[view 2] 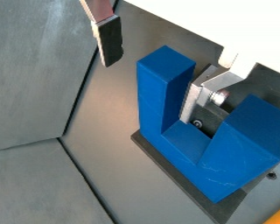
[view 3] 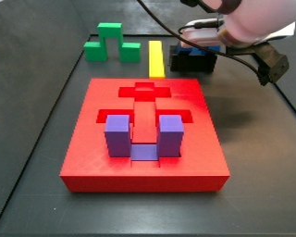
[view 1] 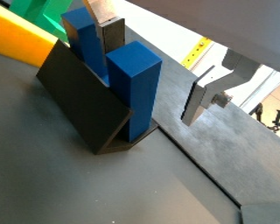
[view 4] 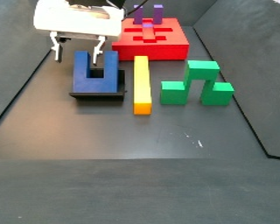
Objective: Pick up the blue object. Move up. Place the blue object on the fixture. Regrasp the blue object. Move to above the board. Insert the blue object.
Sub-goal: Regrasp the blue object.
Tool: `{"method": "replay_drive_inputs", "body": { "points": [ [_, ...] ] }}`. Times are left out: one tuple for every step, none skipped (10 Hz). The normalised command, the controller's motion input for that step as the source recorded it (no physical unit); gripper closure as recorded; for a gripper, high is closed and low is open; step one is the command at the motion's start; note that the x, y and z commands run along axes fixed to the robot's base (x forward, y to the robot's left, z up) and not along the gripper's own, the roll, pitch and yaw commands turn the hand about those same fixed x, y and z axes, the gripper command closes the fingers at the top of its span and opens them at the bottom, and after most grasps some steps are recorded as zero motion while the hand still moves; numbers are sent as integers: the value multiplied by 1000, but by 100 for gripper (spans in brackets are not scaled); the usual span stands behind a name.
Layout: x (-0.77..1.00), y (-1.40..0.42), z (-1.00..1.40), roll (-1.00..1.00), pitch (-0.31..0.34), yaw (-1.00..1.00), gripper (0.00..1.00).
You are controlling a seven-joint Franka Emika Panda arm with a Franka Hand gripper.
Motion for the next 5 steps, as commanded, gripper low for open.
{"method": "replay_drive_inputs", "body": {
  "points": [
    [0,0,-49,80,0,0,0],
    [-14,0,-91,166,0,0,0],
    [-17,0,-117,309,14,0,0],
    [-20,-3,-109,294,31,0,0],
    [-17,0,0,180,23,0,0]
  ]
}}
